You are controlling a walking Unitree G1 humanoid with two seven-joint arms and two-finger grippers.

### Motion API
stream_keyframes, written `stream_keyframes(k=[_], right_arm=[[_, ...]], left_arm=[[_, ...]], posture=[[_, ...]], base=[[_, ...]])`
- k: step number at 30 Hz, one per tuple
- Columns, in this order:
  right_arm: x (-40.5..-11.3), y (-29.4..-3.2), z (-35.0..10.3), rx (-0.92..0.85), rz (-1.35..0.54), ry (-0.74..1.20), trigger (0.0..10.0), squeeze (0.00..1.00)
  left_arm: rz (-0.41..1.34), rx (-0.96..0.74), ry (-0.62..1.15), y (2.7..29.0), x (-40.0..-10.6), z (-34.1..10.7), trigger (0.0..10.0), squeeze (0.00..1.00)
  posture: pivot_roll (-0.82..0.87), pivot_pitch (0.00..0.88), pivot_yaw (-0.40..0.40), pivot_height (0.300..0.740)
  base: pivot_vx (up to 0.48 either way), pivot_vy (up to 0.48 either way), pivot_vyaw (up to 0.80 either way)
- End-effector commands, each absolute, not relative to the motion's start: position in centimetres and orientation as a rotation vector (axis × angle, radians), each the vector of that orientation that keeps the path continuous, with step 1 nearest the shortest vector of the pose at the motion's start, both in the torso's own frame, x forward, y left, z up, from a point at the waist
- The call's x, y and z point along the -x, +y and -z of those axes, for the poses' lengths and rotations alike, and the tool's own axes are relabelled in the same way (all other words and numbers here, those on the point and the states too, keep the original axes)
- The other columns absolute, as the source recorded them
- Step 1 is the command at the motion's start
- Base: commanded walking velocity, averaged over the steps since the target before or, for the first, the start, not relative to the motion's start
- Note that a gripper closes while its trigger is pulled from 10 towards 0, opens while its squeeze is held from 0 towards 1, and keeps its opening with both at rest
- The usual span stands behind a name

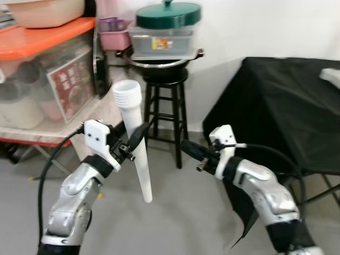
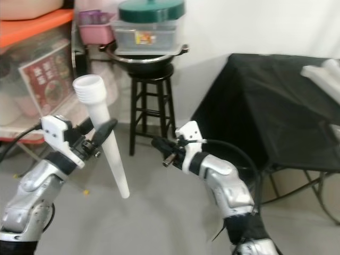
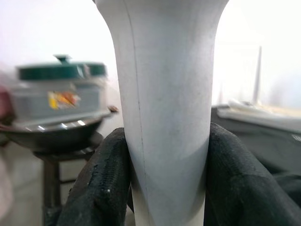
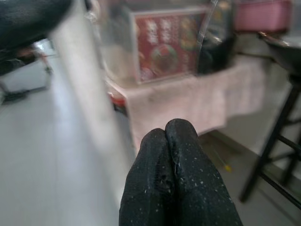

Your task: Building children table

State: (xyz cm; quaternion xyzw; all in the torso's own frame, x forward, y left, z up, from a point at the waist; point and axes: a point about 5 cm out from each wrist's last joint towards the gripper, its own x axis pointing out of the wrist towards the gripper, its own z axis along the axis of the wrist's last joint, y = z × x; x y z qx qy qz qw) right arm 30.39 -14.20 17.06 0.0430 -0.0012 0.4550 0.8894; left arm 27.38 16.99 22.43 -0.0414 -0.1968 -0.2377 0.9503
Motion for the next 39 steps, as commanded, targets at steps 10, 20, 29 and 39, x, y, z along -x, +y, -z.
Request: stream_keyframes(k=[10,20,29,39], right_arm=[[-28.7,-16.0,-20.1,-0.166,-1.207,-0.050,10.0,1.00],[-27.7,-13.0,-21.3,-0.530,-1.279,-0.148,10.0,1.00],[-26.3,-11.3,-22.3,-0.936,-1.353,-0.213,10.0,1.00],[-25.7,-10.2,-22.1,-1.027,-1.345,-0.182,10.0,1.00]], left_arm=[[0.661,0.138,-0.499,16.8,-26.3,-26.3,10.0,0.00],[0.520,0.363,-0.628,17.9,-26.8,-28.5,10.0,0.00],[0.255,0.827,-0.770,20.3,-28.4,-29.9,10.0,0.00],[0.172,1.028,-0.792,21.6,-29.3,-29.7,10.0,0.00]], posture=[[-0.02,0.000,0.003,0.740],[-0.01,0.000,-0.007,0.740],[-0.01,0.000,-0.013,0.740],[0.00,0.000,-0.015,0.740]], base=[[0.000,0.000,0.00],[0.000,0.000,0.00],[0.000,0.000,0.00],[0.000,0.000,0.00]])
